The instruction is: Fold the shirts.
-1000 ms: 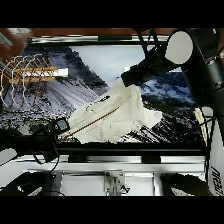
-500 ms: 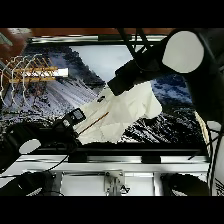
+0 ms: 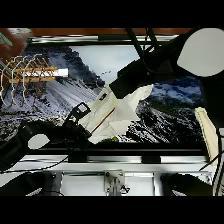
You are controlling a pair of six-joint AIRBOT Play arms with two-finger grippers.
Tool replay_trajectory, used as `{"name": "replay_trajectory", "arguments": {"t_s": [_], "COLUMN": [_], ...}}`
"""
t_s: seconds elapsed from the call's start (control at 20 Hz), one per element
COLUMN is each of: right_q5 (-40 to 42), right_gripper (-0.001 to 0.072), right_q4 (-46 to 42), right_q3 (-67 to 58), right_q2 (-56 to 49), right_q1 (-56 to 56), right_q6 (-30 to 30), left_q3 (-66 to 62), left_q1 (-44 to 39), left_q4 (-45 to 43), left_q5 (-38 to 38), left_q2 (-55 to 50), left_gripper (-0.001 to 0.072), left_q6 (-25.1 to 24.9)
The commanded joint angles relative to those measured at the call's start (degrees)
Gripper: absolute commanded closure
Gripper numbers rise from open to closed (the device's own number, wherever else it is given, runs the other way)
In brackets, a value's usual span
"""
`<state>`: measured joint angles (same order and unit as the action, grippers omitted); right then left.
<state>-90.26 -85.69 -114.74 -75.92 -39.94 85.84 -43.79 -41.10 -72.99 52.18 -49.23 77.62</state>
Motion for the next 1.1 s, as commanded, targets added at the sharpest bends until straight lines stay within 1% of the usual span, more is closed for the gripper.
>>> {"name": "replay_trajectory", "arguments": {"t_s": [0.0,0.15,0.3,0.35,0.4,0.45,0.5,0.6,0.65,0.75,0.8,0.85,0.9,0.95,1.05], "right_q5": [-1.9,-6.8,-7.7,-7.2,-6.9,-7.0,-7.0,-6.9,-6.4,-4.1,-2.7,-1.6,-1.0,-0.7,-1.0], "right_gripper": [0.0639,0.0639,0.0638,0.0566,0.0328,0.0165,0.0167,0.0166,0.0166,0.0167,0.0167,0.0167,0.0166,0.0166,0.0166], "right_q4": [3.9,4.2,4.2,4.2,4.2,3.9,3.2,-2.7,-7.8,-20.9,-25.4,-26.5,-25.3,-21.7,-10.1], "right_q3": [0.0,0.0,0.0,0.0,0.0,-0.1,-0.1,-0.1,-0.1,-0.1,-0.1,-0.1,-0.1,-0.1,0.0], "right_q2": [-1.1,-2.5,-3.6,-3.7,-3.5,-3.2,-2.7,-0.9,0.4,2.7,3.6,4.0,4.1,3.7,2.0], "right_q1": [0.0,0.0,0.0,0.0,0.0,0.2,0.2,0.2,0.3,1.2,3.5,7.5,12.7,19.3,33.6], "right_q6": [1.2,1.6,2.0,2.0,1.8,0.9,0.9,0.4,0.4,0.6,1.4,2.0,2.2,2.1,0.1], "left_q3": [0.0,0.0,0.0,0.0,0.0,0.0,0.0,0.0,0.0,0.0,0.0,0.0,0.0,0.0,0.0], "left_q1": [0.0,0.0,0.0,0.0,0.0,0.0,0.0,0.0,0.0,0.0,0.0,0.0,0.0,0.0,0.0], "left_q4": [3.7,4.6,5.1,5.1,5.1,5.1,5.1,5.1,5.1,5.1,5.1,5.1,5.1,5.1,5.1], "left_q5": [-3.0,-4.7,-5.4,-5.5,-5.5,-5.5,-5.5,-5.5,-5.5,-5.5,-5.5,-5.5,-5.5,-5.5,-5.1], "left_q2": [-1.0,-1.3,-1.4,-1.4,-1.4,-1.4,-1.4,-1.4,-1.3,-1.3,-1.3,-1.3,-1.3,-1.3,-1.3], "left_gripper": [0.0652,0.0651,0.0652,0.0652,0.0651,0.0651,0.0652,0.0652,0.0651,0.0651,0.0652,0.0651,0.0652,0.0652,0.0652], "left_q6": [0.7,1.8,1.9,2.2,2.2,2.2,2.2,2.2,2.2,2.2,2.2,2.2,2.2,2.1,0.6]}}
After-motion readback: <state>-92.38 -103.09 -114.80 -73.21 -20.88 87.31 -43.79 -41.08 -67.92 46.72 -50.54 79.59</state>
